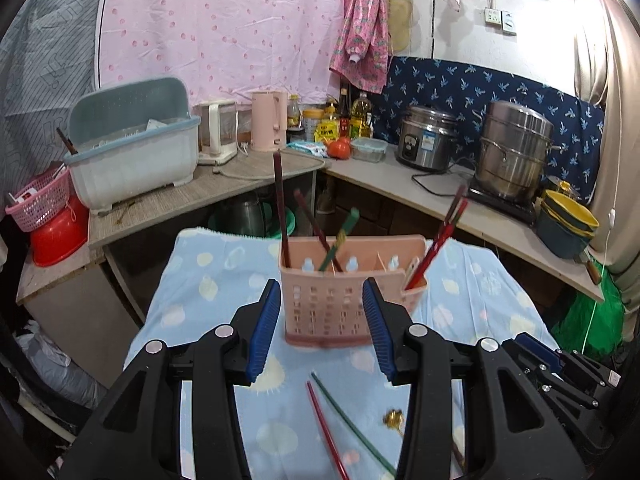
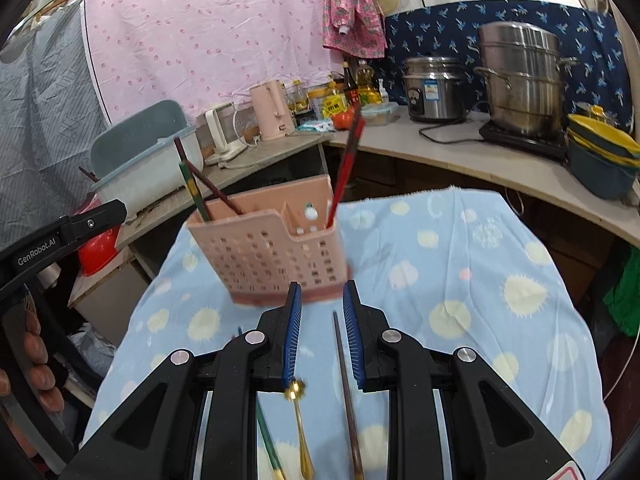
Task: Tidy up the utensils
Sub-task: 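Withdraw both tools from the basket back over the table, then grasp a red chopstick with the left tool while the right grasps a dark brown chopstick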
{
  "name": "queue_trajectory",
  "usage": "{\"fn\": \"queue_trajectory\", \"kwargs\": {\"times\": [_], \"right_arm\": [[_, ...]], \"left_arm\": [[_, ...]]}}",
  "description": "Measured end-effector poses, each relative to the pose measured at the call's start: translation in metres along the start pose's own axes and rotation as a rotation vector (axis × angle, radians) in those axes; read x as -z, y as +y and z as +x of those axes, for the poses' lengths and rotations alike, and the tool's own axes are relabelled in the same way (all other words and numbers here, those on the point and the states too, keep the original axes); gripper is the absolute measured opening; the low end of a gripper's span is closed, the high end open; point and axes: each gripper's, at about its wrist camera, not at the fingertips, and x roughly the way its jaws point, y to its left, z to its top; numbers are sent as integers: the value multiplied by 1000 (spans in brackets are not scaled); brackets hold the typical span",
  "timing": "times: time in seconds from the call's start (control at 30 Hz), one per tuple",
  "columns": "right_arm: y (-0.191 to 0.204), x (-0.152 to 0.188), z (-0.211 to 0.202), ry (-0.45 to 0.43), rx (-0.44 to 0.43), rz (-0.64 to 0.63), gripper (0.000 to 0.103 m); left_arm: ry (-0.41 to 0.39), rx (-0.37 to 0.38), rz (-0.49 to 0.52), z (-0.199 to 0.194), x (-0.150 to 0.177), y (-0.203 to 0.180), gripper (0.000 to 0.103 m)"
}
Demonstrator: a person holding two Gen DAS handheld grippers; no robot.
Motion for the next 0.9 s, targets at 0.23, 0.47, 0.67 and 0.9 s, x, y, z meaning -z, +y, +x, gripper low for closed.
{"fn": "queue_trajectory", "kwargs": {"times": [0.23,0.47,0.67,0.9], "right_arm": [[-21,54,-3,86,21,34,22],[-26,104,-1,160,62,8,22],[-26,129,1,189,73,1,22],[-23,139,8,208,74,1,22]], "left_arm": [[85,2,-2,0,59,-6,41],[192,15,-34,7,121,-10,41],[256,28,-92,9,159,-11,41],[289,39,-127,11,183,-9,41]]}}
